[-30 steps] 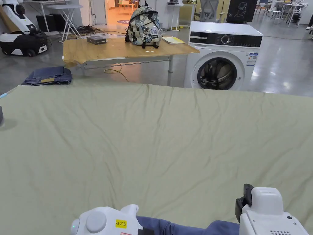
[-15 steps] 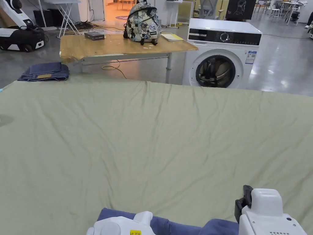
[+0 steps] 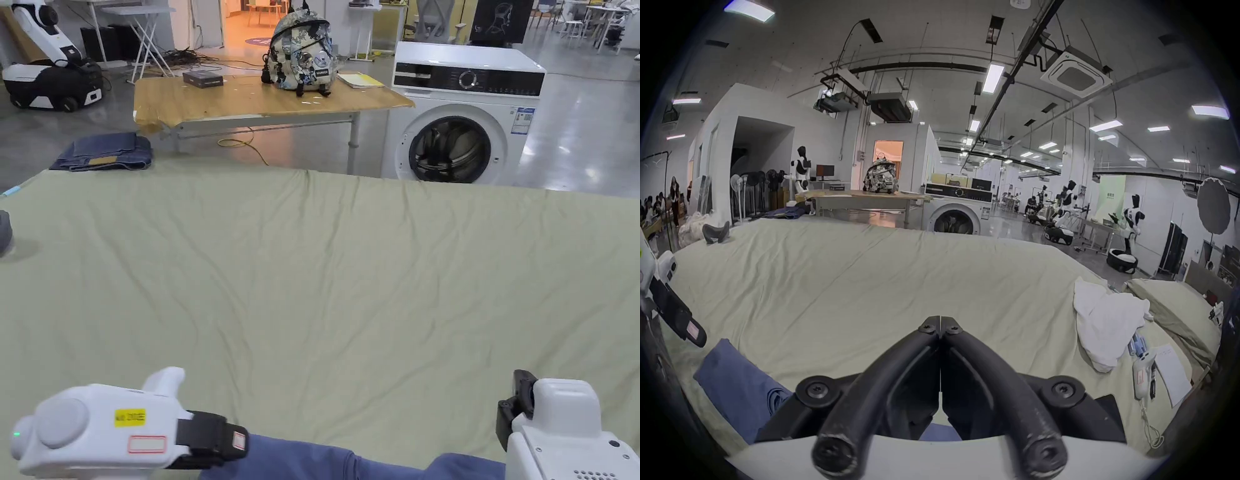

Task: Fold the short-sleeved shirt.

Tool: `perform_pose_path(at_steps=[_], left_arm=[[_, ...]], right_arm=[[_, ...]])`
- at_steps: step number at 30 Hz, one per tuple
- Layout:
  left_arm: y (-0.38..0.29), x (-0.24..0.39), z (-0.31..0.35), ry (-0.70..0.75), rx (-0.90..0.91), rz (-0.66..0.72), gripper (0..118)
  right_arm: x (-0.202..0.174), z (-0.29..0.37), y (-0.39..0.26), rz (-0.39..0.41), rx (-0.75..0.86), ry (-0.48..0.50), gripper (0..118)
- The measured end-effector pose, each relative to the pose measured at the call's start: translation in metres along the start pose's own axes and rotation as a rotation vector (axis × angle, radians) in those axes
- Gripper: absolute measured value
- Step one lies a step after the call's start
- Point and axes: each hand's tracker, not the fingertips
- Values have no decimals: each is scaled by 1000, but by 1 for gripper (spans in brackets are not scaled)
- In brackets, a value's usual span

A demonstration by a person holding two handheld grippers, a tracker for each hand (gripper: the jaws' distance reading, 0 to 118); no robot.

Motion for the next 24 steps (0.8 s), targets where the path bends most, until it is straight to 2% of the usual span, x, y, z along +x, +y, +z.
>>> perform_pose_path(at_steps=[3,10,12,14,16,17,20,21,24], left_arm=[[5,-40,9,-5,-6,45,89],[-11,-98,-16,-119,-103,193,91],[-16,-103,-22,-247,-71,179,90],[-15,-112,-30,-329,-54,233,90],[-18,-112,-42,-381,-68,275,83],[-21,-108,-47,-392,-79,261,74],[-28,-100,-64,-339,-114,231,23],[-27,-107,-71,-283,-112,216,13],[-29,-110,-68,-331,-66,252,6]], right_arm=[[-1,0,2,-17,22,-2,0],[-2,0,8,-29,43,-2,0],[-2,0,9,-29,42,-4,0],[-2,-1,9,-33,41,-5,0],[-2,0,9,-35,39,-6,0],[-3,0,9,-37,37,-6,0],[-3,-1,9,-44,35,-5,0],[-3,-1,9,-46,35,-6,0],[-5,-1,8,-45,32,-1,0]])
